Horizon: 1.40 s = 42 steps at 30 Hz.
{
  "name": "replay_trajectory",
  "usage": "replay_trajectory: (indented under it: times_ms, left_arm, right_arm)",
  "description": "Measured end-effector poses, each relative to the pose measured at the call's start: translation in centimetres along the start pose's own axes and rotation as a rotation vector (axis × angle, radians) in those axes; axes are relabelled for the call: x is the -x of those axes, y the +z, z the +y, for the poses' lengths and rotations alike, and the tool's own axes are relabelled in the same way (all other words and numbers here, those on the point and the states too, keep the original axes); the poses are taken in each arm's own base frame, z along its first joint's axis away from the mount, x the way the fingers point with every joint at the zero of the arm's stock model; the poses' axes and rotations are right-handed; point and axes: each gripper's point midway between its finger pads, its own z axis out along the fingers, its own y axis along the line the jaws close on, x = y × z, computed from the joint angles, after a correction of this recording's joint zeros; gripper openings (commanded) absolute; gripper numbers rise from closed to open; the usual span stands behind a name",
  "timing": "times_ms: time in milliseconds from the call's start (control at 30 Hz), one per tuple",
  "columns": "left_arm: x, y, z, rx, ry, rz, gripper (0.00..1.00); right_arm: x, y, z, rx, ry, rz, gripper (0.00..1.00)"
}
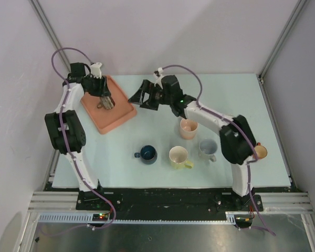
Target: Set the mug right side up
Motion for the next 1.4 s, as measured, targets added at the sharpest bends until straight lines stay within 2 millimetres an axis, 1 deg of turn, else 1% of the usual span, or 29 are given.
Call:
replay_trajectory:
  times_ms: [67, 100, 233, 333, 400, 533, 667, 900, 1000, 1067, 1133, 1167, 1233, 1300, 1367, 1400]
  left_arm:
    - [0.6, -0.5, -0.5, -0.014, -0.019, -0.016, 0.00]
    - [0.9, -0.8, -0.9, -0.020, -0.027, -0.027, 0.00]
    - [2.5, -2.5, -2.0, -0.041, -0.052, -0.071, 0.00]
    - [3.9, -3.7, -2.9, -0.059, -0.061, -0.109, 0.00]
    - [4.7, -4.6, -3.5, -0.075, -0.068, -0.131, 0.00]
    - [5.8, -5.7, -4.6, -0.108, -0.089, -0.163, 0.00]
    - [6.3, -6.1, -5.7, -0.156, -0.119, -0.176, 0.00]
    - [7.0, -7.3, -7.5, -0.233, -0.159, -0.196, 0.00]
    - [7.4, -7.9, -8.3, -0.262, -0.169, -0.206, 0.00]
    - [7.6, -8.2, -8.7, -0.281, -0.177, -0.210, 0.00]
    - [7.7, -8.3, -9.0, -0.295, -0.184, -0.210, 0.00]
    - [7.7, -8.4, -9.2, -0.303, -0.188, -0.209, 0.00]
    - [7.7, -8.4, -9.6, -0.319, -0.200, -0.208, 0.00]
    - [8.2, -8.7, -9.8, -0.331, -0.199, -0.222, 0.00]
    - [8.6, -8.9, -9.8, -0.340, -0.221, -0.234, 0.00]
    - [8.6, -9.1, -9.6, -0.340, -0.226, -0.239, 0.00]
  right_arm:
    - [-0.5, 2.4, -0.4, 0.072, 0.075, 0.009, 0.99]
    - [-0.7, 3.3, -0.7, 0.095, 0.103, 0.012, 0.99]
    - [-1.6, 7.2, -2.4, 0.164, 0.241, 0.034, 0.99]
    - [-1.4, 9.0, -2.8, 0.201, 0.311, 0.037, 0.99]
    - [-0.8, 9.9, -2.4, 0.236, 0.341, 0.030, 0.99]
    - [0.7, 10.8, -0.8, 0.310, 0.376, 0.012, 0.99]
    - [2.0, 11.2, 0.7, 0.384, 0.389, -0.004, 0.99]
    - [2.5, 11.6, 1.1, 0.435, 0.417, -0.008, 1.00]
    - [2.8, 11.5, 1.6, 0.463, 0.421, -0.014, 0.96]
    - [3.1, 11.2, 2.1, 0.486, 0.423, -0.020, 0.86]
    - [3.4, 10.9, 2.7, 0.516, 0.418, -0.028, 0.68]
    - [3.6, 10.7, 3.0, 0.533, 0.413, -0.033, 0.55]
    - [3.9, 10.3, 3.6, 0.561, 0.403, -0.042, 0.37]
    - [4.0, 10.2, 3.5, 0.564, 0.409, -0.042, 0.21]
    - [4.3, 9.8, 3.8, 0.593, 0.400, -0.044, 0.07]
    - [4.4, 9.5, 4.0, 0.611, 0.391, -0.045, 0.04]
